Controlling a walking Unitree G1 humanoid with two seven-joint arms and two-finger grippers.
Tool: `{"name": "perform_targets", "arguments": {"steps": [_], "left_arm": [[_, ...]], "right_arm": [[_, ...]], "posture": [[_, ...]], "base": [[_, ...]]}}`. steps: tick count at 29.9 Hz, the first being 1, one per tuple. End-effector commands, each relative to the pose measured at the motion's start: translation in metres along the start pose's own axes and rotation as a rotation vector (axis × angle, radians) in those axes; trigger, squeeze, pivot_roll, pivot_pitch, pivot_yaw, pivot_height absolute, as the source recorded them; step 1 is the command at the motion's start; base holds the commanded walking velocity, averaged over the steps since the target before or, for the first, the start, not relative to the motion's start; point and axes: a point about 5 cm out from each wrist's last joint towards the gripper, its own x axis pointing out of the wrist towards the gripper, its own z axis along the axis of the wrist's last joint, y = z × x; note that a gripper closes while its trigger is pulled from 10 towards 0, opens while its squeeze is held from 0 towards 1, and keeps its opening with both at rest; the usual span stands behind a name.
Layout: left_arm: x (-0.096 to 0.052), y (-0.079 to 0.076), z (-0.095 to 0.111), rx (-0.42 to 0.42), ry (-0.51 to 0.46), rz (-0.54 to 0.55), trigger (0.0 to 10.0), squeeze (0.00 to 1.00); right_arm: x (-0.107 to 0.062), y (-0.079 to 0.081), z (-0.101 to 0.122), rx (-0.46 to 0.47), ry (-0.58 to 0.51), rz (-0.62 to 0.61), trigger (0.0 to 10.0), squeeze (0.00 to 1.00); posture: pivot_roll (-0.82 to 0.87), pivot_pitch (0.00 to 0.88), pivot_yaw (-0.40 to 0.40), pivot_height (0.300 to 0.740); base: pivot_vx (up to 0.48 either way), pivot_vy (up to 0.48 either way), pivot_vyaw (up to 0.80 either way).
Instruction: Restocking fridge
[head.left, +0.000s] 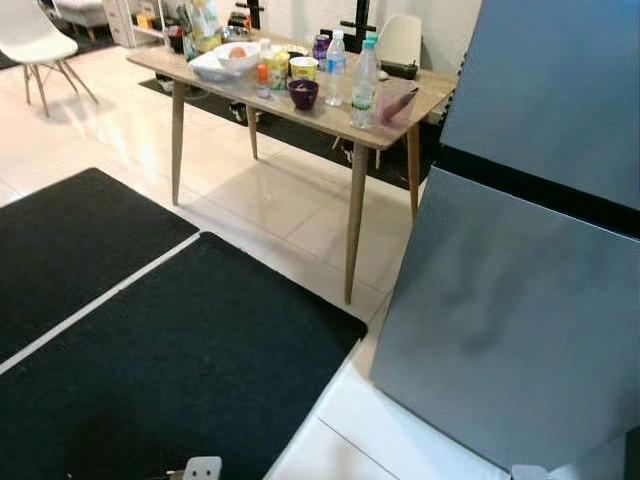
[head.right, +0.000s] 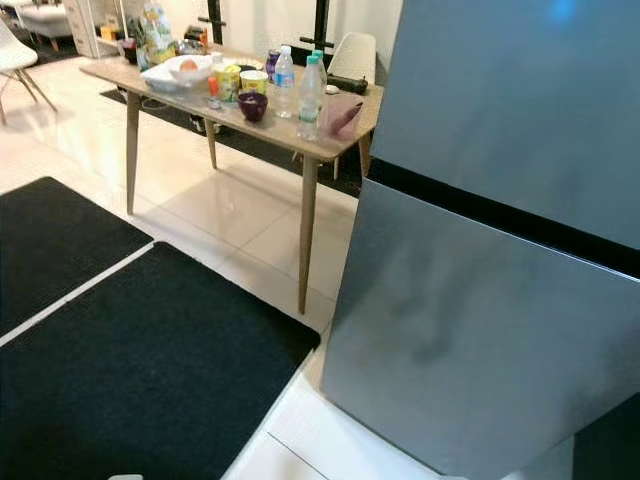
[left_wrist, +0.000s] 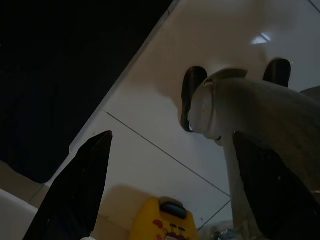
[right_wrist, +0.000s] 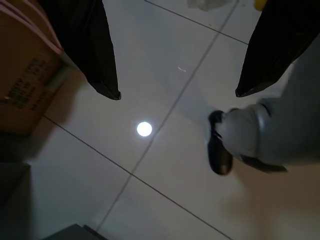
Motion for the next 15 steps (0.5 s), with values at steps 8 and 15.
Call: {"name": "perform_targets", "arguments": {"steps": [8,15], "left_arm": [[-0.002,-0.006,-0.021,0.006,0.055,-0.018,10.0,0.0],[-0.002,-0.007,-0.019,0.019,0.053,-0.027,10.0,0.0]], "right_arm": [[-0.004,-0.014,-0.011,-0.002,0.017,-0.034,10.0,0.0],[-0.004,-0.011,-0.015,0.015,0.023,-0.036,10.0,0.0]], "posture": [[-0.04,0.101,-0.09,0.74],[-0.02,0.078,-0.06,0.74]], "base": [[0.0,0.0,0.0],[0.0,0.0,0.0]]}}
